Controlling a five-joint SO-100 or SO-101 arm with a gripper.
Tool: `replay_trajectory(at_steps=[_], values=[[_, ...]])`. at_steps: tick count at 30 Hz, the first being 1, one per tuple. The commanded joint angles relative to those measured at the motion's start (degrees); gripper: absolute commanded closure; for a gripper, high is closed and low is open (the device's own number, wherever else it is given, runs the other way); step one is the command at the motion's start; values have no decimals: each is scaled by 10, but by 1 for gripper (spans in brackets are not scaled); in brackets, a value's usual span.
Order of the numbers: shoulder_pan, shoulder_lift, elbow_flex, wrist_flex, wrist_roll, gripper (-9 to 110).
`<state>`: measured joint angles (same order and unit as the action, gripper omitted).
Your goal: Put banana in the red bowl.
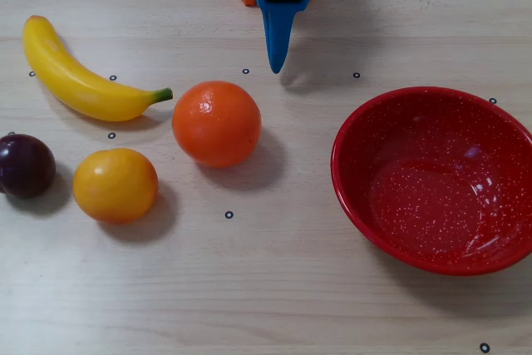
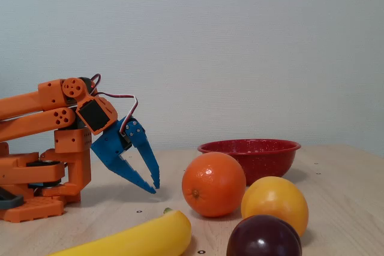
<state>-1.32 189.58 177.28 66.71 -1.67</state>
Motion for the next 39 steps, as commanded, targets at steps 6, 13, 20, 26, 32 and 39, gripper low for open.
replay_trajectory(at_steps=[6, 13, 20, 26, 32, 39], values=[[0, 12, 2, -4, 8, 102], [0, 12, 2, -4, 7, 102], [-1, 12, 2, -4, 4, 102], [-1, 13, 2, -4, 4, 102], [-2, 13, 2, -4, 2, 102], [-9, 11, 0, -6, -11, 102]])
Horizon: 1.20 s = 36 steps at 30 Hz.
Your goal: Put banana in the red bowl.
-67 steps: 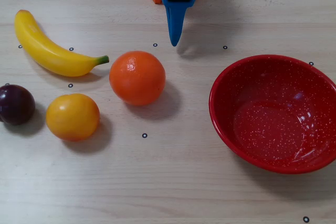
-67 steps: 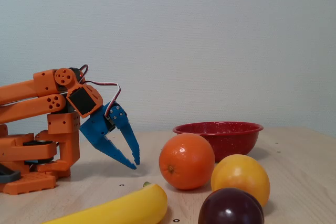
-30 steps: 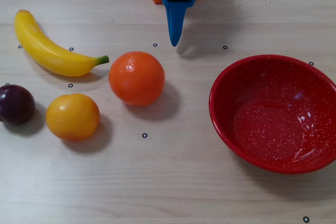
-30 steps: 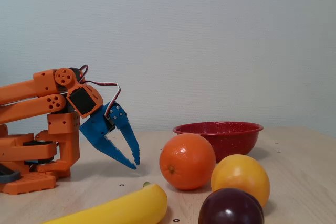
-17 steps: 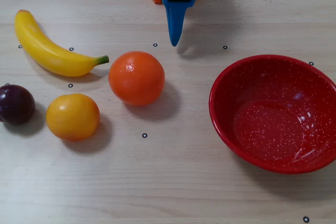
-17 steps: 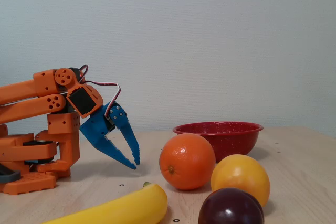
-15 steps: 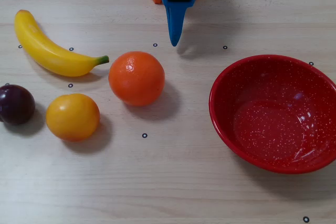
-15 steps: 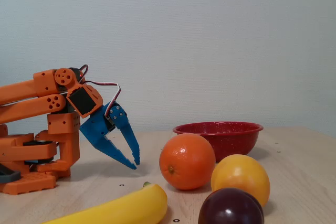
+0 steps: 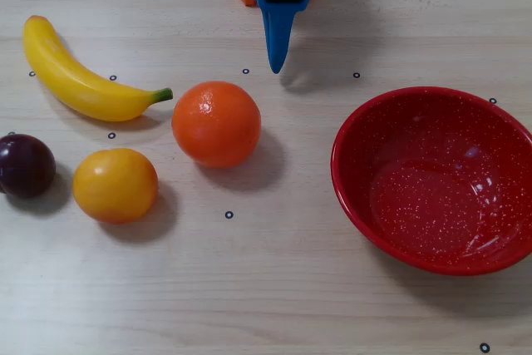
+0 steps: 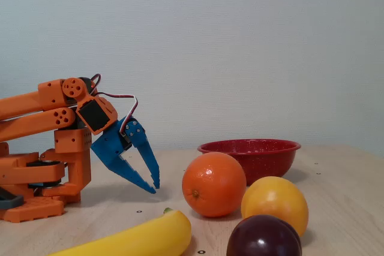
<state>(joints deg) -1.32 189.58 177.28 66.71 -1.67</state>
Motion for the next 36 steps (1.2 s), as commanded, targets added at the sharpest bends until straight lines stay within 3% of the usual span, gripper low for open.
replay_trajectory(at_steps=[1, 7, 18, 36], values=[[-8, 5, -6, -7, -6, 102], [-23, -52, -65, -11, 11, 102], [17, -191, -193, -64, -47, 102], [218, -456, -447, -32, -107, 102]])
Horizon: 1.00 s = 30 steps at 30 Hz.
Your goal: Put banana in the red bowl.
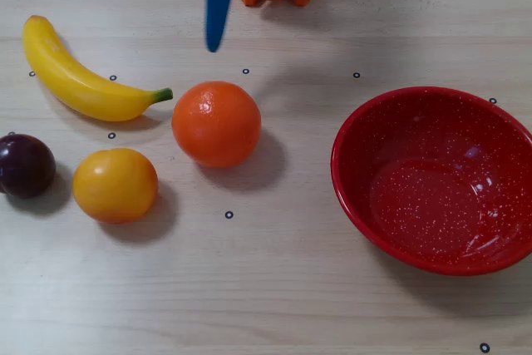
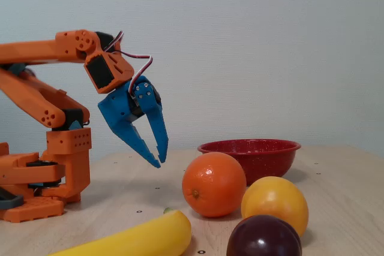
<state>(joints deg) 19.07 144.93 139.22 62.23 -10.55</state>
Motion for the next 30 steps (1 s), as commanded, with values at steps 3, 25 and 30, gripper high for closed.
replay_trajectory(at_steps=[3, 25, 30], values=[[55, -59, -113, 25, -20, 102], [250, -551, -704, 291, -9, 93], [275, -595, -731, 314, -25, 87]])
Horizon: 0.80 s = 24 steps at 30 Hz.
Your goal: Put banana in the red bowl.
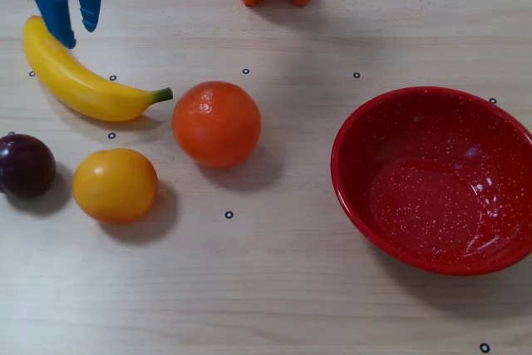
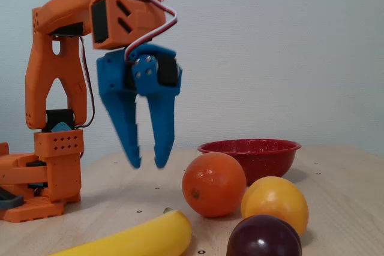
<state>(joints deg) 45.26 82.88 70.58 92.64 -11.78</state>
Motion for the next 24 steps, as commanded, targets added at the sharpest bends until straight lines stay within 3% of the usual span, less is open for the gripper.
replay_trajectory(at_steps=[1, 11, 17, 24], values=[[18, 27, -33, 4, -20, 86], [60, 77, 146, -133, -95, 77], [61, 59, 157, -212, -103, 72], [62, 60, 145, -195, -113, 71]])
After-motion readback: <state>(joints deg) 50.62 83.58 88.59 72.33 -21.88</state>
